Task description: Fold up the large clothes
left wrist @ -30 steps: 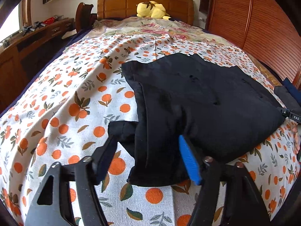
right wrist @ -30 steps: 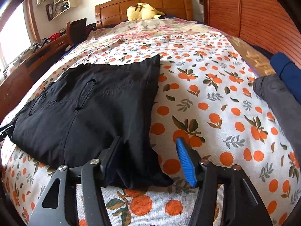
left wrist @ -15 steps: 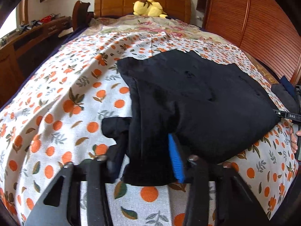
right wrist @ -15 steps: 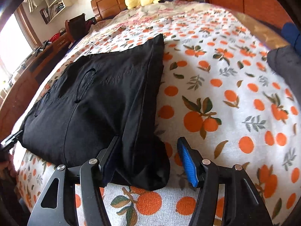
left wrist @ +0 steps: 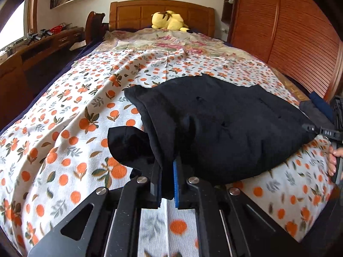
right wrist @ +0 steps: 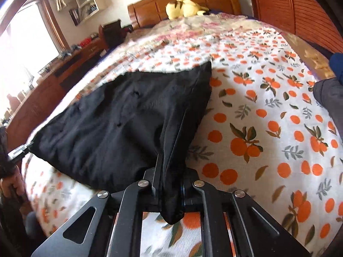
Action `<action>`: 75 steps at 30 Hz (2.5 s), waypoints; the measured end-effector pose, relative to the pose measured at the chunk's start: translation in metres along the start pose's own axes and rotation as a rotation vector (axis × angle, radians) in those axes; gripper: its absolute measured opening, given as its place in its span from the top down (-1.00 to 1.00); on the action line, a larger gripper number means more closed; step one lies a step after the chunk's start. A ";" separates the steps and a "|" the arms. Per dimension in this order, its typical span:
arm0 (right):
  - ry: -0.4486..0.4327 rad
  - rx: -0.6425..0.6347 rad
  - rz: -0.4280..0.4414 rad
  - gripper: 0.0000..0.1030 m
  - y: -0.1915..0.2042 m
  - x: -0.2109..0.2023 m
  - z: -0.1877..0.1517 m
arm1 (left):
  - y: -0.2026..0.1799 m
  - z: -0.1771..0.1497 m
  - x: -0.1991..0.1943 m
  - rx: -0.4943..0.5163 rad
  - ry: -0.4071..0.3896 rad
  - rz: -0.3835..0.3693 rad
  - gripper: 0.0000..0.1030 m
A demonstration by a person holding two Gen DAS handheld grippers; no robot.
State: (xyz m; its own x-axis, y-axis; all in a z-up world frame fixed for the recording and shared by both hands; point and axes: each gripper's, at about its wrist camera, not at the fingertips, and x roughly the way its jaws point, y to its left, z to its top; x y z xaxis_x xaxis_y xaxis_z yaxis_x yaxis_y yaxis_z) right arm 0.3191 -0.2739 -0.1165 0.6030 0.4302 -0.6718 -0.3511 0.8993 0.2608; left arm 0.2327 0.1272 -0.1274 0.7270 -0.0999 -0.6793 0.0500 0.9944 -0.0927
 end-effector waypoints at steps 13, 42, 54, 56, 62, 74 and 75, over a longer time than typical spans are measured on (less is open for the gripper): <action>0.000 -0.126 0.007 0.82 0.004 -0.094 -0.093 | -0.012 -0.067 -0.079 -0.008 0.000 -0.031 0.83; -0.012 -0.124 -0.127 -0.40 0.027 -0.081 -0.102 | -0.098 -0.050 -0.070 0.113 -0.061 -0.072 -0.58; -0.028 -0.112 -0.046 -0.58 0.009 -0.064 -0.108 | -0.148 -0.052 -0.037 0.168 0.027 -0.038 -0.58; -0.028 -0.120 -0.021 -0.58 0.008 -0.061 -0.110 | -0.153 -0.053 -0.032 0.171 0.042 -0.015 -0.58; -0.021 -0.125 0.057 -0.58 0.000 -0.054 -0.112 | -0.160 -0.058 -0.024 0.157 0.076 0.052 -0.58; 0.029 -0.061 0.013 -0.45 0.009 -0.056 -0.111 | -0.153 -0.065 -0.012 0.180 0.075 -0.029 -0.58; 0.032 -0.052 0.011 -0.37 0.012 -0.057 -0.111 | -0.152 -0.065 -0.012 0.179 0.077 -0.039 -0.58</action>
State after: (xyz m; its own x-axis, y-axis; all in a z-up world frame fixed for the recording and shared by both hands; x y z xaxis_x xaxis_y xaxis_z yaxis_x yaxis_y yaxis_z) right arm 0.2010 -0.2964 -0.1521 0.5762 0.4362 -0.6912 -0.3947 0.8890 0.2319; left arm 0.1723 -0.0245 -0.1527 0.6681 -0.1336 -0.7320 0.2028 0.9792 0.0063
